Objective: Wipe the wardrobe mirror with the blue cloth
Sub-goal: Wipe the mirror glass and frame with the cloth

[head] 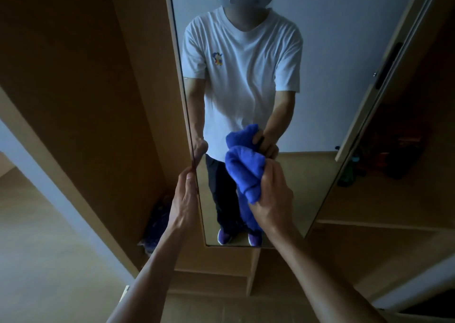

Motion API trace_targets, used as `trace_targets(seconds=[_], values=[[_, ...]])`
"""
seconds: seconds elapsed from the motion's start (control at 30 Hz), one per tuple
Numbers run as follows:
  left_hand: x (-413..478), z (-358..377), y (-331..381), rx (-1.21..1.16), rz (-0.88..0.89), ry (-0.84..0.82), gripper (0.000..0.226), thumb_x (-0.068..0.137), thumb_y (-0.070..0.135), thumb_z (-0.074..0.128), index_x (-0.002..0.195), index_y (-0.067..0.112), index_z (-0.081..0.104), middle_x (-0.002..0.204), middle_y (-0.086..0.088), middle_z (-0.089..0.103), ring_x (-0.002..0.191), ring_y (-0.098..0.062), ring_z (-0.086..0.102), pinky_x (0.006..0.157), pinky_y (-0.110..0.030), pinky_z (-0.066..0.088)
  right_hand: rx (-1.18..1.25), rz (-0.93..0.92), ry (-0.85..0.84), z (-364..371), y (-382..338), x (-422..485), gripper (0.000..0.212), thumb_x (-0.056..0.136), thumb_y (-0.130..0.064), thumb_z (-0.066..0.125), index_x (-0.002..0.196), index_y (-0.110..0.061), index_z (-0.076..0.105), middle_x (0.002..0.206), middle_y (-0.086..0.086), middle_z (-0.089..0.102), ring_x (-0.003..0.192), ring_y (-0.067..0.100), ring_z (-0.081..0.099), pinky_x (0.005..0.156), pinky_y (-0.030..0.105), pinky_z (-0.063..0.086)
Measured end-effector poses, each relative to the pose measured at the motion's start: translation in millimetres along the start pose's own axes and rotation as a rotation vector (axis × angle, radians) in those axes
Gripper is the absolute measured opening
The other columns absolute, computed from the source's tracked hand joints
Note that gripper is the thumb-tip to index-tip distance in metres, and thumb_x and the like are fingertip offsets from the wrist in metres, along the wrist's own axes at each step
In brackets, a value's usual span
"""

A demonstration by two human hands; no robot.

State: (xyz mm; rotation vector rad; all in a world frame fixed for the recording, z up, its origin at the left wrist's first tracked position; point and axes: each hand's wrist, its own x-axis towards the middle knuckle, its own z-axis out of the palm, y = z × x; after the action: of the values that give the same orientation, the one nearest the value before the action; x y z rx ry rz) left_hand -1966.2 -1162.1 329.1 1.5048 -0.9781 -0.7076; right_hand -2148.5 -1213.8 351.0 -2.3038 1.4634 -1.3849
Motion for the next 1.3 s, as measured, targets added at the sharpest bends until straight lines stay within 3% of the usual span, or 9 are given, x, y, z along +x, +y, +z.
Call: trace_targets(seconds=[0.13, 0.2, 0.3, 0.6, 0.7, 0.83, 0.93, 1.1, 1.3], values=[[1, 4, -2, 0.025, 0.013, -0.001, 0.054, 0.096, 0.076, 0.028, 0.142, 0.052, 0.043, 0.141, 0.001, 0.057, 0.129, -0.024, 0.055, 0.107, -0.06, 0.046, -0.054, 0.133, 0.172, -39, 51, 2, 0.027, 0.092, -0.033, 0.054, 0.108, -0.012, 0.053, 0.097, 0.006, 0.057, 0.078, 0.022, 0.061, 0.062, 0.032, 0.049], [-1, 6, -1, 0.038, 0.014, -0.004, 0.056, 0.097, 0.073, 0.027, 0.144, 0.046, 0.042, 0.137, -0.004, 0.057, 0.124, -0.025, 0.056, 0.107, -0.061, 0.045, -0.063, 0.055, 0.31, -57, 67, 2, 0.017, 0.091, -0.016, 0.061, 0.104, -0.012, 0.049, 0.087, 0.003, 0.052, 0.067, 0.008, 0.047, 0.065, 0.016, 0.036], [-4, 7, -1, 0.022, 0.011, -0.013, 0.055, 0.097, 0.071, 0.029, 0.144, 0.045, 0.042, 0.129, 0.001, 0.058, 0.121, -0.02, 0.057, 0.106, -0.06, 0.046, -0.08, 0.066, 0.425, -76, 94, -3, 0.04, 0.083, 0.01, 0.066, 0.109, -0.01, 0.044, 0.09, 0.017, 0.055, 0.076, 0.016, 0.045, 0.074, 0.013, 0.031], [-6, 8, -6, 0.061, -0.002, -0.024, 0.061, 0.09, 0.078, 0.029, 0.146, 0.055, 0.034, 0.142, 0.004, 0.05, 0.13, -0.022, 0.051, 0.109, -0.062, 0.042, -0.001, 0.235, 0.462, -56, 82, -4, 0.028, 0.093, -0.013, 0.062, 0.113, -0.006, 0.044, 0.099, 0.021, 0.056, 0.08, 0.032, 0.058, 0.072, 0.048, 0.054], [-4, 7, -8, 0.068, -0.006, -0.03, 0.063, 0.09, 0.079, 0.029, 0.148, 0.054, 0.032, 0.147, 0.0, 0.049, 0.134, -0.026, 0.048, 0.11, -0.063, 0.041, 0.009, 0.257, 0.438, -47, 71, -5, 0.031, 0.094, -0.025, 0.061, 0.114, -0.01, 0.042, 0.102, 0.019, 0.056, 0.081, 0.031, 0.059, 0.069, 0.044, 0.054], [-7, 8, -5, 0.051, -0.018, -0.034, 0.058, 0.092, 0.074, 0.028, 0.147, 0.055, 0.032, 0.145, 0.002, 0.049, 0.131, -0.024, 0.049, 0.109, -0.063, 0.041, -0.028, 0.296, 0.324, -29, 46, -9, 0.04, 0.092, -0.039, 0.061, 0.108, -0.004, 0.048, 0.1, 0.012, 0.057, 0.078, 0.026, 0.06, 0.062, 0.022, 0.038], [-8, 7, -6, 0.033, -0.014, -0.05, 0.062, 0.093, 0.074, 0.025, 0.15, 0.052, 0.033, 0.144, 0.001, 0.051, 0.129, -0.021, 0.051, 0.11, -0.06, 0.042, -0.003, 0.271, 0.273, -15, 20, -13, 0.048, 0.091, -0.049, 0.056, 0.113, -0.008, 0.046, 0.105, 0.01, 0.056, 0.082, 0.026, 0.062, 0.059, 0.028, 0.043], [-6, 2, -8, 0.014, -0.024, -0.049, 0.061, 0.092, 0.078, 0.023, 0.145, 0.052, 0.041, 0.14, -0.001, 0.055, 0.131, -0.022, 0.052, 0.111, -0.059, 0.042, -0.046, 0.133, 0.121, 10, -10, -18, 0.046, 0.087, -0.031, 0.072, 0.122, -0.011, 0.049, 0.113, 0.005, 0.055, 0.089, 0.017, 0.061, 0.061, 0.026, 0.05], [-5, -2, -10, -0.053, -0.078, -0.074, 0.054, 0.094, 0.081, 0.028, 0.135, 0.055, 0.051, 0.139, 0.012, 0.06, 0.133, -0.014, 0.053, 0.115, -0.051, 0.041, -0.142, -0.211, -0.036, 22, -18, -14, 0.061, 0.072, -0.011, 0.074, 0.128, -0.014, 0.05, 0.108, 0.007, 0.054, 0.091, 0.024, 0.057, 0.061, 0.038, 0.054]])
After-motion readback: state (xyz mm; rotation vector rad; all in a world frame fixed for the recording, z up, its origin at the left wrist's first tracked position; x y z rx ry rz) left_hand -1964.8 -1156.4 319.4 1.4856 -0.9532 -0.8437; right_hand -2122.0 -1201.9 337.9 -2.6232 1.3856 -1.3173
